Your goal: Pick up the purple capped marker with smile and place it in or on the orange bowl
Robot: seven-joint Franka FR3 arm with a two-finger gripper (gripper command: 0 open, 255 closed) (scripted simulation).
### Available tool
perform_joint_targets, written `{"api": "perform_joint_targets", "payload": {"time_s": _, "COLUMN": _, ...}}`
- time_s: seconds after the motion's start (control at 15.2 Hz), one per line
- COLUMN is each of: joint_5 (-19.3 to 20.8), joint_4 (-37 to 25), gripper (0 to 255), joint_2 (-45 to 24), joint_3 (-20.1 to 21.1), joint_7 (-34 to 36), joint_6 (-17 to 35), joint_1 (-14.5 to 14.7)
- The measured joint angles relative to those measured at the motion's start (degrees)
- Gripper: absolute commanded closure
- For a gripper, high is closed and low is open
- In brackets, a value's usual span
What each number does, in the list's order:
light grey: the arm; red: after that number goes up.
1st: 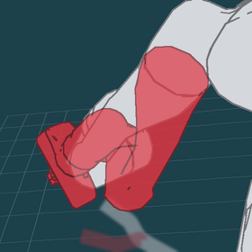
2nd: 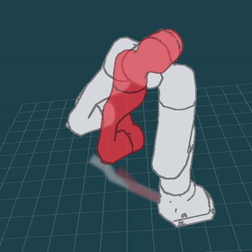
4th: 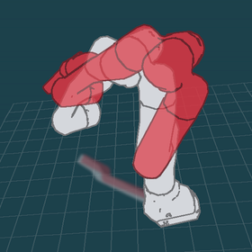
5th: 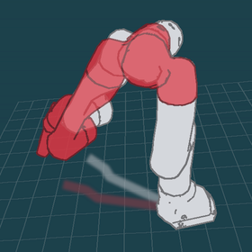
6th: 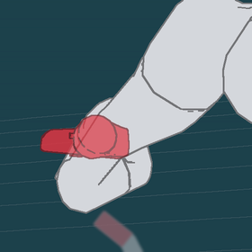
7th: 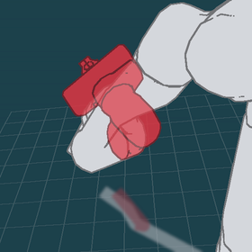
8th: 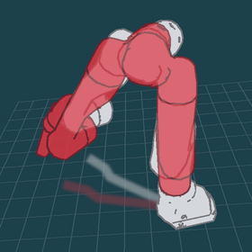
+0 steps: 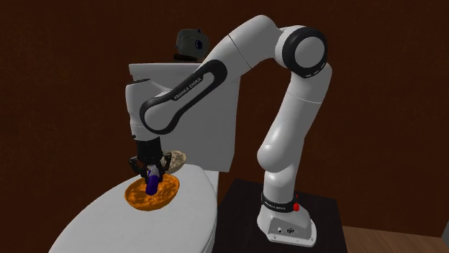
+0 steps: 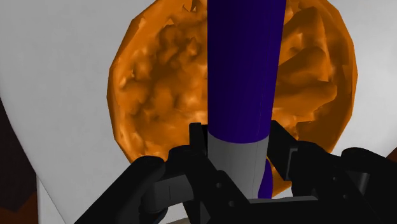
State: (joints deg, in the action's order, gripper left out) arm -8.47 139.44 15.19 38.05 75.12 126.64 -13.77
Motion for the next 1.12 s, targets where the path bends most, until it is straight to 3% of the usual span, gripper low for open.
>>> {"api": "perform_joint_targets", "payload": {"time_s": 0.07, "joint_5": 0.0, "joint_4": 0.0, "gripper": 0, "joint_2": 0.0, "joint_3": 0.0, "joint_7": 0.0, "joint_6": 0.0, "joint_1": 0.0}}
{"api": "perform_joint_targets", "payload": {"time_s": 0.46, "joint_5": -0.1, "joint_4": 0.1, "gripper": 0, "joint_2": 0.0, "joint_3": 0.0, "joint_7": 0.0, "joint_6": 0.0, "joint_1": 0.1}}
{"api": "perform_joint_targets", "payload": {"time_s": 0.79, "joint_5": -1.4, "joint_4": -3.8, "gripper": 0, "joint_2": 3.6, "joint_3": -1.6, "joint_7": -1.3, "joint_6": -7.0, "joint_1": 0.7}}
{"api": "perform_joint_targets", "payload": {"time_s": 1.12, "joint_5": -1.5, "joint_4": -4.4, "gripper": 0, "joint_2": 3.9, "joint_3": -1.8, "joint_7": -1.4, "joint_6": -8.0, "joint_1": 0.7}}
